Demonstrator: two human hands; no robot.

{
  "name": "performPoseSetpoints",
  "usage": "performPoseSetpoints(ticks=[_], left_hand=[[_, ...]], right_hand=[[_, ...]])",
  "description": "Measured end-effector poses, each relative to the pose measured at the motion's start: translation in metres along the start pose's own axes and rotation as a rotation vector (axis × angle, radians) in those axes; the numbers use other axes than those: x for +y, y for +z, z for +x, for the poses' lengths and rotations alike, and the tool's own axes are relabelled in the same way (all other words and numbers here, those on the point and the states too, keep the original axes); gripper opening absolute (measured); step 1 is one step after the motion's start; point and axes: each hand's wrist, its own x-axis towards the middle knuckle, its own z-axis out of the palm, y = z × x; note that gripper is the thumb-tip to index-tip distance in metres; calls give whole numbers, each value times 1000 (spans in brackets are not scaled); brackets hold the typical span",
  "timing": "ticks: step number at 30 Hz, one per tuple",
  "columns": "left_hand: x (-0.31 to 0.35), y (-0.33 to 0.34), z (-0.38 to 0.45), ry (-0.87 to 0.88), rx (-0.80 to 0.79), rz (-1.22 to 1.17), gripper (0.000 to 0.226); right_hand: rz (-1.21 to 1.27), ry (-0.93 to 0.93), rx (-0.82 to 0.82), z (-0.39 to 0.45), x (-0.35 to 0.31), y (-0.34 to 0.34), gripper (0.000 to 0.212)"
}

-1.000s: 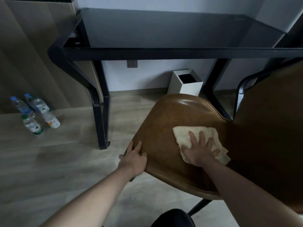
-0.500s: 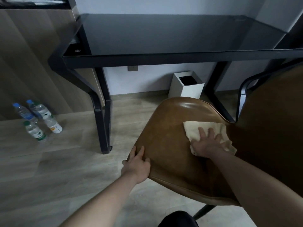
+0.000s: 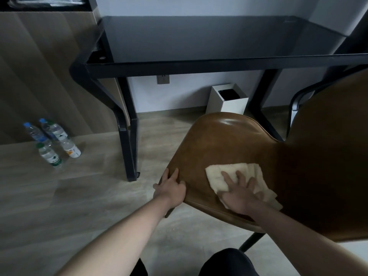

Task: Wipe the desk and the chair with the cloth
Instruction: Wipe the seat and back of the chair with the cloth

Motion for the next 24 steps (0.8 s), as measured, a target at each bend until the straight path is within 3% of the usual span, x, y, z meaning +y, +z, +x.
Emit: performPoseSetpoints(ticks=[5,13,24], left_hand=[[-8,6,8,22,24,-9,66],[-8,9,17,39,60,9,63],[2,-4,5,-29,-4,13,65]], right_hand=[[-99,-110,101,54,-24,-11,77],[-121,-63,140,137,-78,-66,76],[-111,-222,27,20,-27,-5,71]])
